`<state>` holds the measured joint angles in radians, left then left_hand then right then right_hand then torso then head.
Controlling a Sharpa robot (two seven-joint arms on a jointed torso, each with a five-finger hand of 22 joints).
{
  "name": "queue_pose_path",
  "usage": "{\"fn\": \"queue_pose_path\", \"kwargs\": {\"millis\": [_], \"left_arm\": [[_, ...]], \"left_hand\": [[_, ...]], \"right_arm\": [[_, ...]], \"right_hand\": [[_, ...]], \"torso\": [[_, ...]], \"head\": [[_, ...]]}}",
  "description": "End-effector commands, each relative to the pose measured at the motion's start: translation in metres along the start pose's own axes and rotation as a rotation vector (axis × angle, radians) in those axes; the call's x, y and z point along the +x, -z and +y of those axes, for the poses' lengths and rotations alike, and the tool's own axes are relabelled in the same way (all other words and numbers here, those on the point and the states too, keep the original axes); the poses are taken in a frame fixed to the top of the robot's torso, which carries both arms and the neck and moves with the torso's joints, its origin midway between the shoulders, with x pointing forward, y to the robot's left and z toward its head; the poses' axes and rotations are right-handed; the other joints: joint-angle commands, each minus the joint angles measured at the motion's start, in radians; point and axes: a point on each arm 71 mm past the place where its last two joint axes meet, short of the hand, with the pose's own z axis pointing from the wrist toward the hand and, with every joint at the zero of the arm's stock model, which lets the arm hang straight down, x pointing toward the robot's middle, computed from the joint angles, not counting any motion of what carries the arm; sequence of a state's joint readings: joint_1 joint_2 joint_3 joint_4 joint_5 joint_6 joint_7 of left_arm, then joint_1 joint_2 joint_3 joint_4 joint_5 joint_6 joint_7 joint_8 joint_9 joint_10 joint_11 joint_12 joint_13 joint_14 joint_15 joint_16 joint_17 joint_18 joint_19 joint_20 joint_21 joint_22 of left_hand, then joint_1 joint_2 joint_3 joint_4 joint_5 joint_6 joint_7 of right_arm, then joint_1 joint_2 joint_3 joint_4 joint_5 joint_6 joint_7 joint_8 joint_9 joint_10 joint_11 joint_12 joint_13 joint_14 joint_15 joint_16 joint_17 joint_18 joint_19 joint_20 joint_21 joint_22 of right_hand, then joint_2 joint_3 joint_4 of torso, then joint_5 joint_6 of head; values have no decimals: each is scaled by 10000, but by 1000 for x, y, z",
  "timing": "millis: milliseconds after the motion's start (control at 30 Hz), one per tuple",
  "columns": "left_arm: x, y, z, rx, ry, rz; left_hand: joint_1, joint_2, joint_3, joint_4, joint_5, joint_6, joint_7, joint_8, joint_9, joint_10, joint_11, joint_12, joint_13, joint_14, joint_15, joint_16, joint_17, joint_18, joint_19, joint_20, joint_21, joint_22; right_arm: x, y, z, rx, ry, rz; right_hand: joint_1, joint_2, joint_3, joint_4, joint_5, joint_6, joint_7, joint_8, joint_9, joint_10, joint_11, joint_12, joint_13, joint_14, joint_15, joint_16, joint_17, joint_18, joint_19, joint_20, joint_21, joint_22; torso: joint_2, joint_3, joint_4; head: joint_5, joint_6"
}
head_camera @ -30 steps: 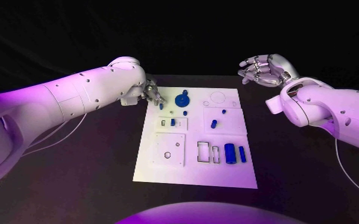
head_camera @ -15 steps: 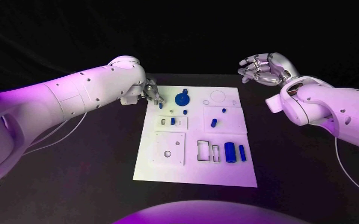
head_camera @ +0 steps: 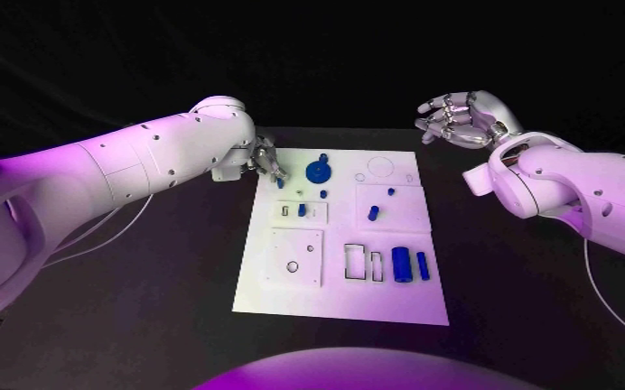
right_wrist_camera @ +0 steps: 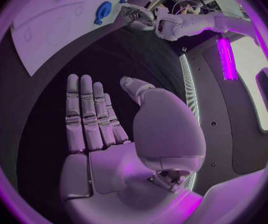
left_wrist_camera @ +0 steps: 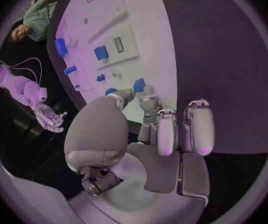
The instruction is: Assemble the parts on the task board
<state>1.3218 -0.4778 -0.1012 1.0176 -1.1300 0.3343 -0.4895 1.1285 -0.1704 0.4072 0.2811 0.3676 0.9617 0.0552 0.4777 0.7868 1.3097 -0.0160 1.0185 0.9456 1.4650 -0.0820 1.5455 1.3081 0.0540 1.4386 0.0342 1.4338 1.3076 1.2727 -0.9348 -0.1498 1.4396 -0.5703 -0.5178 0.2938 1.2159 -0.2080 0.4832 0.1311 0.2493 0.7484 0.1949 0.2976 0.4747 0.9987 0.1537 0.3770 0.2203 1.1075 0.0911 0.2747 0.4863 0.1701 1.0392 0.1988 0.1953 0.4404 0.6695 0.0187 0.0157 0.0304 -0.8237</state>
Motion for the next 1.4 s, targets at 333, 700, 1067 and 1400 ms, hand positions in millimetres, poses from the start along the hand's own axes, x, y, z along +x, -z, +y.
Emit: {"fn": "queue_pose_path", "kwargs": {"millis": [333, 700, 1067, 1400], "left_arm": [[5, 0, -4, 314, -9, 491], [6, -1, -3, 321, 0, 564], [5, 0, -3, 588, 242, 456], [4, 2, -1, 783, 735, 113]], "left_hand": [[256, 47, 45, -59, -24, 87, -23, -45, -19, -2, -41, 52, -2, 964, 46, 69, 2316, -7, 73, -21, 49, 249], [1540, 421, 761, -747, 62, 12, -129, -94, -39, 14, -142, 65, -19, 985, -41, 112, 2388, -18, 109, -62, 87, 328], [2105, 278, 1901, -1541, -37, -114, 78, 30, 128, 52, 11, -13, -155, 1016, 87, 174, 2492, -34, 125, -12, 115, 396], [2007, 210, 2147, -1629, -39, -98, 93, 85, 184, 124, 24, 77, -89, 1026, 97, 192, 2522, -49, 165, 2, 160, 476]], "right_arm": [[2, -1, 1, -118, -11, 130], [3, -1, 1, -116, -26, 149], [3, -1, 0, -142, -43, 102], [3, -1, 0, -157, -55, 66]], "right_hand": [[-11, 52, -60, -21, 56, -36, 318, 32, -9, -51, 0, 49, -8, 7, 45, -41, -11, 113, 36, 10, -37, -8], [-11, 52, -60, -21, 56, -36, 318, 32, -9, -51, 0, 49, -8, 7, 45, -41, -11, 113, 36, 10, -37, -8], [-7, 60, -70, -19, 80, -22, 314, 47, -13, -40, -5, 65, -24, 25, 40, -46, -7, 116, 54, 9, -44, -30], [-10, 64, -76, -15, 85, -16, 312, 53, -15, -34, -7, 71, -29, 32, 38, -47, -5, 117, 62, 8, -46, -38]], "torso": [[-1, 4, 1], [2, -6, -2], [-3, -4, 6], [-9, -9, 2]], "head": [[19, -41], [-3, -71], [9, -78], [20, -22]]}}
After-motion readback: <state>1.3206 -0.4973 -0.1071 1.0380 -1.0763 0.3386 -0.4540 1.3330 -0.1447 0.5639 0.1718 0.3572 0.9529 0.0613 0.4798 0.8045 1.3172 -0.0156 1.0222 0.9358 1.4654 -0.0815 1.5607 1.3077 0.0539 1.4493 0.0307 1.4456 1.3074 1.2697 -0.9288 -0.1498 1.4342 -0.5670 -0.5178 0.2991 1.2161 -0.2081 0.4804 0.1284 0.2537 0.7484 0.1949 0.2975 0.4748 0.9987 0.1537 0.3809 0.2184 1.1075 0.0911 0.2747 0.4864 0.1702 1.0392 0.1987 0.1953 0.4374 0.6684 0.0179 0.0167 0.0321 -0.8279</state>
